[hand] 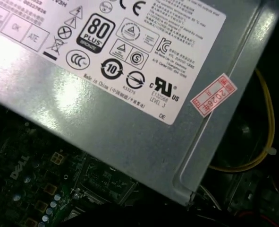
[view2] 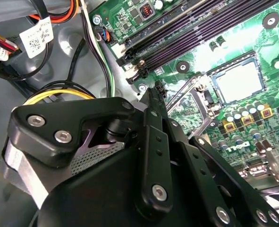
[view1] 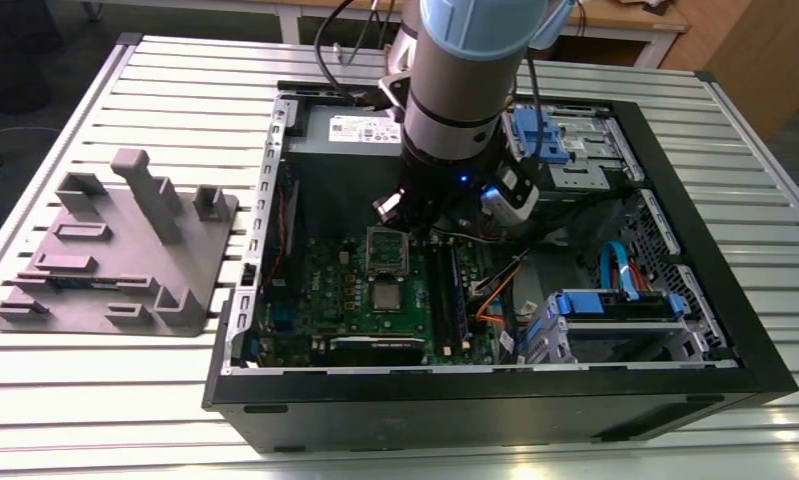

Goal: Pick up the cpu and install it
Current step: 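Close the cpu cover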

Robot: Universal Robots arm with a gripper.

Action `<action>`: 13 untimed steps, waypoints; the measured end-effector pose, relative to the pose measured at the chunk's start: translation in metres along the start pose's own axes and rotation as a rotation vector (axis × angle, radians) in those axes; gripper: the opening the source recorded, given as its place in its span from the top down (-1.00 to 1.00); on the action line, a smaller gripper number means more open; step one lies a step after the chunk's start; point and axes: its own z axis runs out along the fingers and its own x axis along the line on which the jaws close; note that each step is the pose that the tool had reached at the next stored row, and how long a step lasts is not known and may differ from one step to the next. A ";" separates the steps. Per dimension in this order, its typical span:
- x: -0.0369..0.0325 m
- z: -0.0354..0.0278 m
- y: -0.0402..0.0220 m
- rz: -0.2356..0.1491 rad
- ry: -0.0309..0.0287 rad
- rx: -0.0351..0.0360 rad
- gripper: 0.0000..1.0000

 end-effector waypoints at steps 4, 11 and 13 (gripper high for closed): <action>0.0009 -0.0024 -0.0015 -0.009 0.0008 -0.0001 0.80; 0.0019 -0.0061 -0.0030 -0.023 0.0016 -0.0006 0.80; 0.0019 -0.0061 -0.0030 -0.023 0.0017 -0.0006 0.80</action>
